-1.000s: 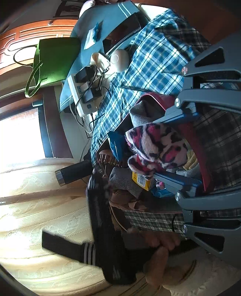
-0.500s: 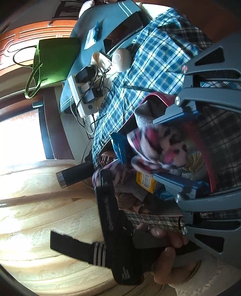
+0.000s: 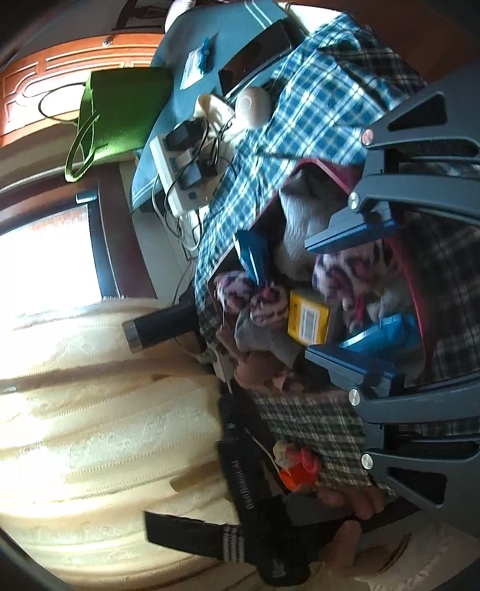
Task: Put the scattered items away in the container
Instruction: 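Move the left gripper to the orange ridged cube and grasp it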
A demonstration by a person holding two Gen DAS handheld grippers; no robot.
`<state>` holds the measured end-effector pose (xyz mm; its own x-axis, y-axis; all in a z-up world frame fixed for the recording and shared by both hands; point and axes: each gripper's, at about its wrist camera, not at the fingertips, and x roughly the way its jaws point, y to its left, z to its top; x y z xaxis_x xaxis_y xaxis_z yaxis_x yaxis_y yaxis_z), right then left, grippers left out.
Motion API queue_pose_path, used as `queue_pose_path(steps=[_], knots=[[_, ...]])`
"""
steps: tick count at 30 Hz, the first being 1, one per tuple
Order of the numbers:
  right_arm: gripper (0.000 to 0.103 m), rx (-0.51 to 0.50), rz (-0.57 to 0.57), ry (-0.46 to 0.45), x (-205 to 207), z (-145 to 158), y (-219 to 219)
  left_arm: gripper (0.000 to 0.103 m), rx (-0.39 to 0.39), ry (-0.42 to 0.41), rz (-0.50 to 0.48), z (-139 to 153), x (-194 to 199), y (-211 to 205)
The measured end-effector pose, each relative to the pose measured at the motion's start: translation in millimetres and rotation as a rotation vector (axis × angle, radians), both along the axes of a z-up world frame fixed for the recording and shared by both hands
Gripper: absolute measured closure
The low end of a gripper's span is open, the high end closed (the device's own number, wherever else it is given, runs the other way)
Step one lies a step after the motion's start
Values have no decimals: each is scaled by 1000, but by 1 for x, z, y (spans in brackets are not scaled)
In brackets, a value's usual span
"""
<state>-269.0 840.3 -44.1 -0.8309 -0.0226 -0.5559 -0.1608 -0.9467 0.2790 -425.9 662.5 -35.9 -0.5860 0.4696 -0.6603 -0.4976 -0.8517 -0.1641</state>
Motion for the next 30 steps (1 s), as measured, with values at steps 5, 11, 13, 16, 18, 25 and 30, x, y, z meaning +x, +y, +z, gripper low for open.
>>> queue_pose_path(steps=[5, 11, 13, 16, 18, 25, 30], knots=[[43, 3, 63, 10, -8, 6, -28, 20, -16, -27, 118, -9, -5, -59], [38, 19, 149, 18, -20, 12, -71, 20, -44, -58, 294, -22, -11, -147], [36, 22, 174, 7, -26, 11, -85, 20, -45, -76, 344, -27, -12, -180], [32, 22, 203, -14, -33, 9, -103, 20, -67, -78, 432, -31, -7, -231], [31, 25, 223, -24, -37, 8, -116, 20, -94, -61, 498, -33, -3, -264], [28, 53, 284, -43, -51, 5, -157, 20, -106, -50, 606, -43, 3, -367], [28, 62, 318, -74, -62, -2, -179, 20, -210, 18, 538, -53, 8, -393]])
